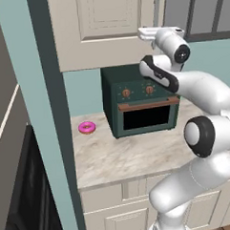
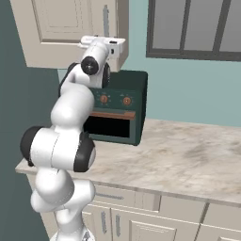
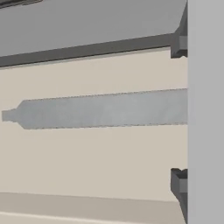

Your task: Pick the spray and bar soap from the cabinet and place them on the counter.

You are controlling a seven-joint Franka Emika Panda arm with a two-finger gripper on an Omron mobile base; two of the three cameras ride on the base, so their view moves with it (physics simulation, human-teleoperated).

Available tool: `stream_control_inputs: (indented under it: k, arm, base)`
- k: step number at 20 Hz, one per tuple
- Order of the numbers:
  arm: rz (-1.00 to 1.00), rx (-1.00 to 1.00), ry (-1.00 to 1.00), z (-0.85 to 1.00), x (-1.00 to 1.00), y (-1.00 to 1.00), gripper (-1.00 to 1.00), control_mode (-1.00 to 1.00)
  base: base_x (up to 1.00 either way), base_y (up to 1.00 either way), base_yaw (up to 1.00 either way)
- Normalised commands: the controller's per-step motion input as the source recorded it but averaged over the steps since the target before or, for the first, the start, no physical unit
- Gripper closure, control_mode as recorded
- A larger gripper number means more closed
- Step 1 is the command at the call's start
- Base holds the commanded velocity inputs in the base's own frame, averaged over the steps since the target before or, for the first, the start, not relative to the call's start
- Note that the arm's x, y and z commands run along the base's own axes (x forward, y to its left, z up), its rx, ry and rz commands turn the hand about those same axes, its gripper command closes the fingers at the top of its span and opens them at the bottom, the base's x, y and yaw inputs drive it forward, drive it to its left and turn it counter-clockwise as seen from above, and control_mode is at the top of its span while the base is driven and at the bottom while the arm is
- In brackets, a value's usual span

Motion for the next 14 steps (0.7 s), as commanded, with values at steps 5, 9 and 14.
stream_control_inputs:
  k: [5,9,14]
  arm:
    - [0.0,0.0,0.17,0.0,0.67,0.0,1.0,-1.0]
    - [0.0,0.0,0.25,-0.01,0.62,0.0,1.0,-1.0]
    - [0.0,0.0,0.29,-0.01,0.52,0.0,1.0,-1.0]
  base:
    - [0.0,0.0,0.0]
    - [0.0,0.0,0.0]
    - [0.0,0.0,0.0]
